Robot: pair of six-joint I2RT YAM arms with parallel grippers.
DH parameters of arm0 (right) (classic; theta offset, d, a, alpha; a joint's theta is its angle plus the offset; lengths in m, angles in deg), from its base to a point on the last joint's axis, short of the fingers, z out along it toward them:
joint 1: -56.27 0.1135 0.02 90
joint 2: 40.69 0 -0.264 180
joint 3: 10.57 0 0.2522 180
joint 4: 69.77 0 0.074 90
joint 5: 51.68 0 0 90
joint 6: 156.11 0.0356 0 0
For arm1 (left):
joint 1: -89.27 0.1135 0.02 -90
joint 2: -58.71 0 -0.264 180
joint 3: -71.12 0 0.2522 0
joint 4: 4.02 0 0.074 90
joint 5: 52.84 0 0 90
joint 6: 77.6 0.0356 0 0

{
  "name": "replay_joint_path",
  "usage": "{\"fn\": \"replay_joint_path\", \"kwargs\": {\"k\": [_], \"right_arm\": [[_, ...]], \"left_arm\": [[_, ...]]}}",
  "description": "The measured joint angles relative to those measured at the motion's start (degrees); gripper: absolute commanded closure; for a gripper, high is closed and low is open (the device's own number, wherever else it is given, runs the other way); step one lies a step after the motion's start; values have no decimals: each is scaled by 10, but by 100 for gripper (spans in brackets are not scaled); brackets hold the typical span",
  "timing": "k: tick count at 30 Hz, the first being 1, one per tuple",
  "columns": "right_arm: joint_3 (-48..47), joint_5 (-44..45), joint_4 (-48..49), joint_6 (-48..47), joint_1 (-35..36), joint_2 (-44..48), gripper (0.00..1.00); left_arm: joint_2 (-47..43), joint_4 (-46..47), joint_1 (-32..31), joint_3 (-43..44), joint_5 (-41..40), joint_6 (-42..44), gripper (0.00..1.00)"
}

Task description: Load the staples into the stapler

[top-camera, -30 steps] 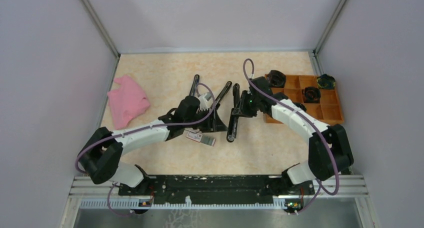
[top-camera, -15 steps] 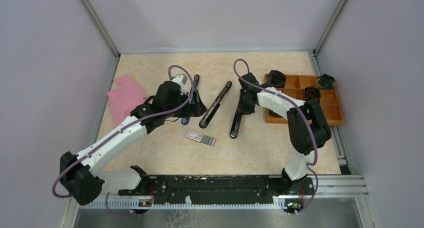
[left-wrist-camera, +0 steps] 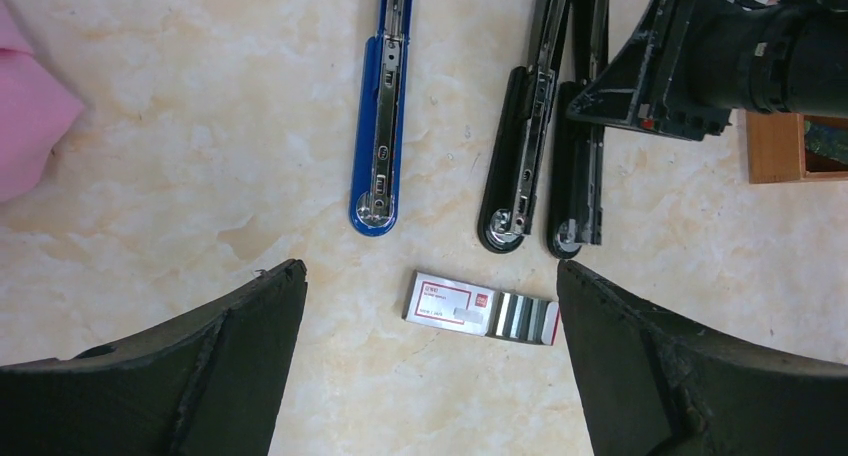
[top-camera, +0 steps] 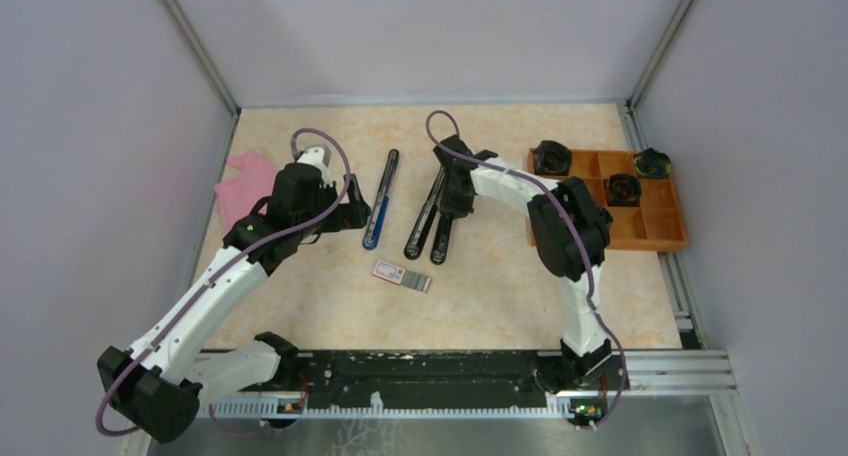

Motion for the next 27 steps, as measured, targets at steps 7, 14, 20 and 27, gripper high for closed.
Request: {"fn": "replay_joint_path", "kwargs": {"k": [7,14,20,27], "right_arm": [[-91,10,-23,12,32,-58,100],[-104,31,-35,21,35,-65,100],[-68,50,-26,26,29,-44,100],[-20,60,-27,25,17,-11,76]], "left_arm": [[-19,-6,10,-2,-2,0,1],[-21,-6,22,-7,-1,0,1],[-14,-5,26,-9,11,0,1],[15,-6,26,-11,46,0,4]]}}
